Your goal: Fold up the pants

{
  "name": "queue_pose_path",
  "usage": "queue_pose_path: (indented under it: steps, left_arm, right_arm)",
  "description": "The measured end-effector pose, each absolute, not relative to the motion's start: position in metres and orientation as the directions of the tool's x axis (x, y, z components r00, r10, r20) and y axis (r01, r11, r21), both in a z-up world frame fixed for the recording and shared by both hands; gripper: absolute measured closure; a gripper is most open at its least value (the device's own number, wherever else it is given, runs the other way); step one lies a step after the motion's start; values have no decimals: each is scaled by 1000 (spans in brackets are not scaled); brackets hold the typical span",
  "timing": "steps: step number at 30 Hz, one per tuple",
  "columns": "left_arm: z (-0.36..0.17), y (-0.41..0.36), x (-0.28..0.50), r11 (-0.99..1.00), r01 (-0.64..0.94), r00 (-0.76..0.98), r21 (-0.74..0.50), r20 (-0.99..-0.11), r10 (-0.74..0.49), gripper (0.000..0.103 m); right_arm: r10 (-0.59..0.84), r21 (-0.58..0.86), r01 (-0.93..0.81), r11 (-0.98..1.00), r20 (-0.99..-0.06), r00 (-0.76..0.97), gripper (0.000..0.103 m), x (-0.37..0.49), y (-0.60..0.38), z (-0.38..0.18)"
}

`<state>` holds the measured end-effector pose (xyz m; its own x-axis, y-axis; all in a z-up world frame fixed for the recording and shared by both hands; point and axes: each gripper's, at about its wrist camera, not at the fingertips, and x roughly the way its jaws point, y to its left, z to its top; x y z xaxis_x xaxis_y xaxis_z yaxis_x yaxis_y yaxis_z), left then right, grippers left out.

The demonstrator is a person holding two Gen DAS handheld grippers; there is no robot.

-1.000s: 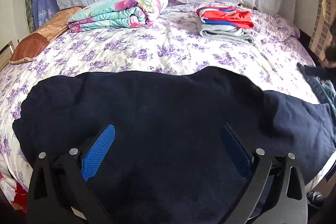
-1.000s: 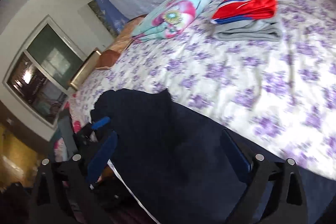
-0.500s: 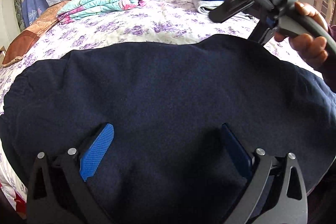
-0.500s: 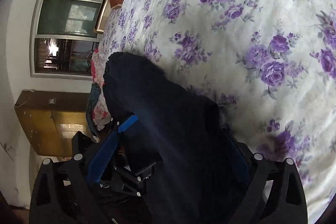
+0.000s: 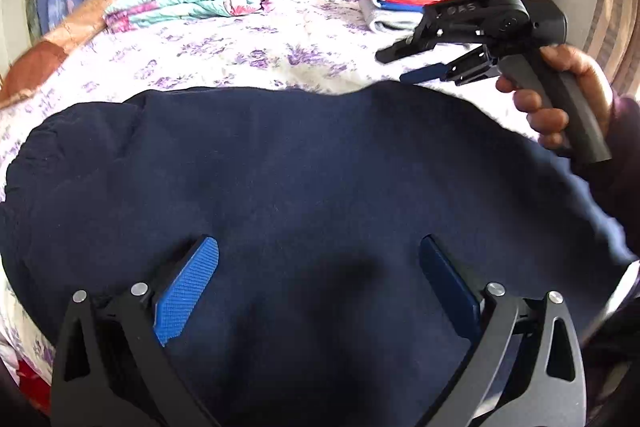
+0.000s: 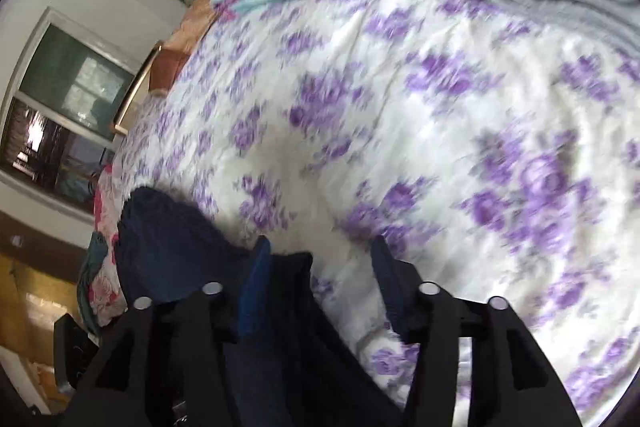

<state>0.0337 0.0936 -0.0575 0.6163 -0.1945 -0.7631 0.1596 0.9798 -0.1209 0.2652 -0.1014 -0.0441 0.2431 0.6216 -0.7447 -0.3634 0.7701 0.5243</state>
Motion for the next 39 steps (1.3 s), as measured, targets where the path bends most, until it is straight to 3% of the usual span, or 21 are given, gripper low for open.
queue_pose_path:
  steps: [5,9,11,12,13,14,15,17,19,20,21,22,23,24,28,30,32,34,35,39]
  left_arm:
    - [-4,142,51,956,129,653,-265,-702,-283,5]
    - [-23,200,122,915,-57,563,-400,-769,-302,5]
    - [-48,236,151,865,-156,522,-478,-783,-339,13]
    - [-56,250,156,851,-182,522,-493,-782,-341,39]
    - [-57,261,154,855,-213,534,-474,-789,-304,60]
    - [-59,274,151,842,-244,542,-481,-788,-292,85]
    - [-64,286,146,817,-267,548,-511,-778,-308,101]
    - [-74,301,138,766,-236,576,-598,-721,-385,101]
    - [-66,296,128,794,-210,582,-571,-725,-368,102]
    - [-58,289,121,805,-201,587,-559,-726,-358,96]
    - [-48,285,114,817,-189,598,-545,-724,-345,72]
    - [-36,280,107,834,-183,617,-520,-722,-315,36]
    - [-20,273,93,858,-180,651,-480,-712,-262,18]
    - [-5,267,76,882,-177,691,-436,-694,-204,5]
    - [10,244,37,956,-156,678,-248,-731,-79,5]
    - [-18,242,38,966,-179,605,-189,-795,-43,5]
    - [-55,244,45,969,-248,545,-19,-830,123,4]
    - [-79,266,45,951,-269,553,-152,-833,24,4]
    - [-74,269,42,945,-286,570,-162,-821,31,4]
    - [-51,257,29,938,-322,574,-128,-814,86,5]
  right_arm:
    - [696,519,-495,697,-655,293,42,214,-106,13]
    - [693,530,-491,692,-677,247,38,168,-64,-23]
    - [648,512,-443,736,-722,242,38,168,-51,-58]
    - [608,471,-432,769,-746,270,41,169,-50,-71]
    - [582,433,-437,788,-756,299,59,173,-53,-85]
    - [580,430,-431,793,-748,322,90,177,-63,-96]
    - [602,477,-387,789,-728,328,103,185,-78,-102]
    - [691,618,-314,721,-675,258,103,197,-92,-112]
    - [678,594,-336,731,-691,252,99,195,-85,-105]
    - [660,571,-344,746,-705,261,86,191,-81,-99]
    - [649,554,-352,754,-709,276,75,184,-79,-89]
    - [648,541,-368,756,-699,304,49,173,-80,-74]
    - [638,512,-392,764,-688,346,36,159,-83,-59]
    - [633,480,-426,767,-675,379,34,144,-87,-45]
    - [634,454,-460,763,-666,394,29,90,-112,-28]
    - [588,431,-418,800,-700,404,27,75,-125,-43]
    - [525,392,-371,842,-754,395,27,73,-132,-74]
    - [570,428,-387,817,-700,430,29,69,-144,-92]
    - [565,416,-391,821,-693,448,33,64,-147,-91]
    - [548,387,-389,836,-629,551,32,28,-166,-59]
